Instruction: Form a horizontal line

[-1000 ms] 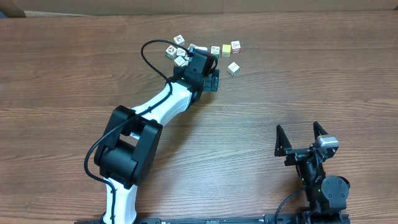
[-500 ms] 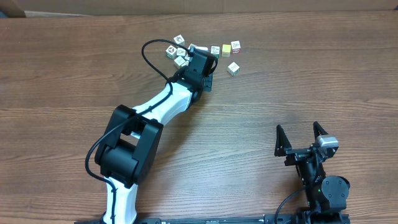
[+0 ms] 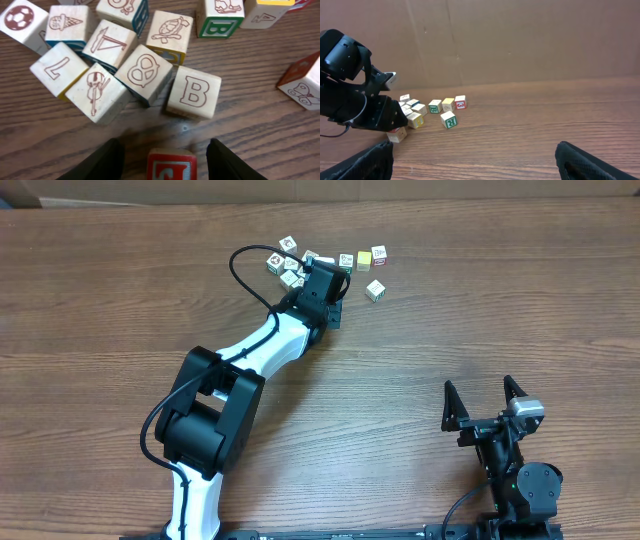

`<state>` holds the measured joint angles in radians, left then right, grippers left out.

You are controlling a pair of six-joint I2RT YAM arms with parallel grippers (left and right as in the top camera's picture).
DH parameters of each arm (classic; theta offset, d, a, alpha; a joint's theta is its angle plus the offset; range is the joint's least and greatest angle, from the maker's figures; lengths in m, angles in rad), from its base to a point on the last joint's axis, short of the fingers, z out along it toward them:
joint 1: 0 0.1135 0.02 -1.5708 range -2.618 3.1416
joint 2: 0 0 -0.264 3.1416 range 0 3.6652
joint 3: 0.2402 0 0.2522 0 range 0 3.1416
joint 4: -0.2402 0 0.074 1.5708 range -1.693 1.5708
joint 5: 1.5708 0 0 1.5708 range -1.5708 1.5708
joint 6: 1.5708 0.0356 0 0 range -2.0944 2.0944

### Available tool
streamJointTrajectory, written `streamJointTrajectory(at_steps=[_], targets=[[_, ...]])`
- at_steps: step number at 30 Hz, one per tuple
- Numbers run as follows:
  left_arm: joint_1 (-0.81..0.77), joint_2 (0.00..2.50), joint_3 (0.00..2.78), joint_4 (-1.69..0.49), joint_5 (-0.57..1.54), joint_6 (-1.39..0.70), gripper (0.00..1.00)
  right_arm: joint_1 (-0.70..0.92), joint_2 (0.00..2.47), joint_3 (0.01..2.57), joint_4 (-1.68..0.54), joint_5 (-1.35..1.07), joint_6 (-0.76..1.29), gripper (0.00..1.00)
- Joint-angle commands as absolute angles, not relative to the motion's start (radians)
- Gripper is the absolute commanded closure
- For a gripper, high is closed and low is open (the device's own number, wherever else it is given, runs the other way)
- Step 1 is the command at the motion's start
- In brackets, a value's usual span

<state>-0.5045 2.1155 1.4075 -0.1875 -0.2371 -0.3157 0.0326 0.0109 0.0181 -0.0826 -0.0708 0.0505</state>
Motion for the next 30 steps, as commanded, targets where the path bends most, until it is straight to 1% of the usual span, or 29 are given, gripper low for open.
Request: streamJointTrajectory(at_steps=[1,30], targets=[[-0.511,2.138,1.422,-0.183,-0.213,-0.322,0.48,0.027,0.003,0.008,-0.079,-0.062,0.044,0.0],[-0.511,2.138,1.42,-0.239,-0.189,-0.322,0.51,0.027,0.003,0.008,-0.079,-0.062,0.044,0.0]])
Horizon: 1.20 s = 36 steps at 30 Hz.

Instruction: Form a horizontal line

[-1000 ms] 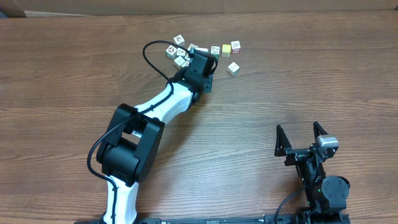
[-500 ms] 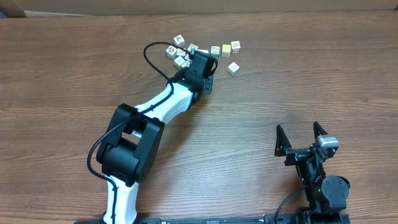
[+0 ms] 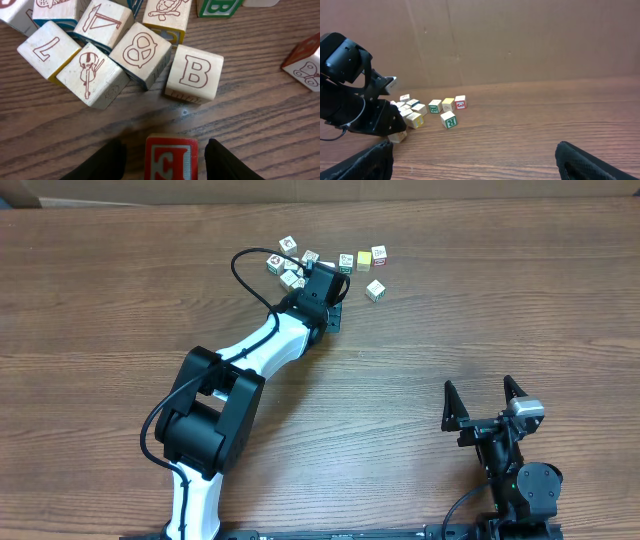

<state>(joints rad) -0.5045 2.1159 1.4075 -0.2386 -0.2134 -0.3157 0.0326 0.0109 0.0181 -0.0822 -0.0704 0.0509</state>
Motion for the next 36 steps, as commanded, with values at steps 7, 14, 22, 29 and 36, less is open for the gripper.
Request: streamJointTrajectory(at_steps=[7,14,22,29,36], targets=[[-0.511,2.138,1.415,-0.238,-0.164,-0.322,0.57,0.027,0.003,0.008,-0.079,-0.062,0.044,0.0],[-0.511,2.138,1.415,-0.237,-0.164,-0.323,0.58,0.027,0.003,0.008,-0.079,-0.062,0.044,0.0],[-0.511,2.138,1.415,-0.235,-0.168,-0.323,0.62,0.027,0.003,0.008,-0.079,-0.062,0.044,0.0],[-0.511,2.138,1.414,-0.231,-0.234,-0.362,0.58,0.027,0.003,0.008,-0.079,-0.062,0.044,0.0],[-0.512,2.138,1.413,-0.219,-0.236,-0.368,0.54,0.027,0.003,0.008,-0.079,-0.062,0.044,0.0]])
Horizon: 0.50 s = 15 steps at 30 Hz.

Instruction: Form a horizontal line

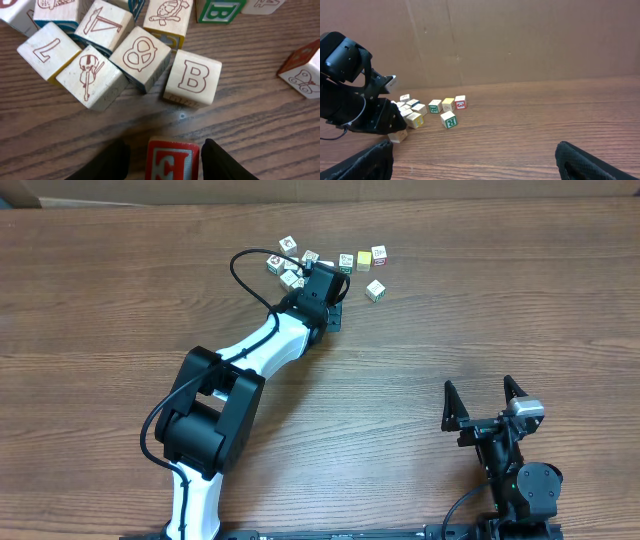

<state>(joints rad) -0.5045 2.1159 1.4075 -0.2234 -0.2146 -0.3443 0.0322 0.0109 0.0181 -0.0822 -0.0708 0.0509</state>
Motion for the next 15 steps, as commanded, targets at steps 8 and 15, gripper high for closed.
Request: streamJointTrajectory(at_steps=[8,15], targets=[[-0.512,2.138,1.409,-0.208,-0.235,-0.368,0.55,0.027,0.003,0.008,-0.079,-0.062,0.044,0.0],[-0.512,2.179,1.409,-0.184,-0.233,-0.367,0.53,0.027,0.003,0.008,-0.079,-0.062,0.044,0.0]])
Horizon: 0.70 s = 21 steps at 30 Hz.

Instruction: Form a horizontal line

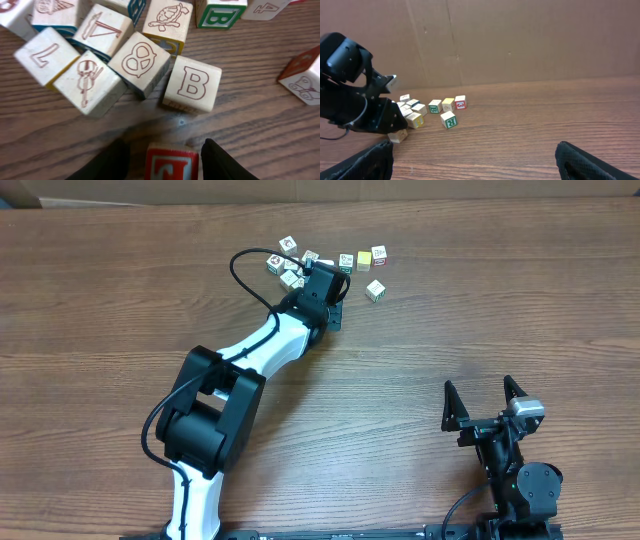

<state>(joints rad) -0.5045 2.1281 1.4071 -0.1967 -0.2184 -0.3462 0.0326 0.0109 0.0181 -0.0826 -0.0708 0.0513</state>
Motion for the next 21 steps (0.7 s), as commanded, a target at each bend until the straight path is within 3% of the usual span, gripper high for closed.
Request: streamJointTrajectory(at_steps=[1,9,17,21], targets=[[-0.512,2.185,1.409,-0.175,-0.234,-0.366,0.53,0.027,0.003,0.008,-0.079,-0.062,0.044,0.0],[-0.511,2.181,1.411,-0.152,-0.236,-0.363,0.6,0.027,0.003,0.008,-0.079,-0.062,0.044,0.0],[-0.511,2.176,1.416,-0.131,-0.237,-0.344,0.51,0.027,0.003,0.008,-0.079,-0.062,0.044,0.0],[-0.511,2.176,1.417,-0.131,-0.236,-0.344,0.59,0.027,0.003,0.008,-0.079,-0.062,0.044,0.0]])
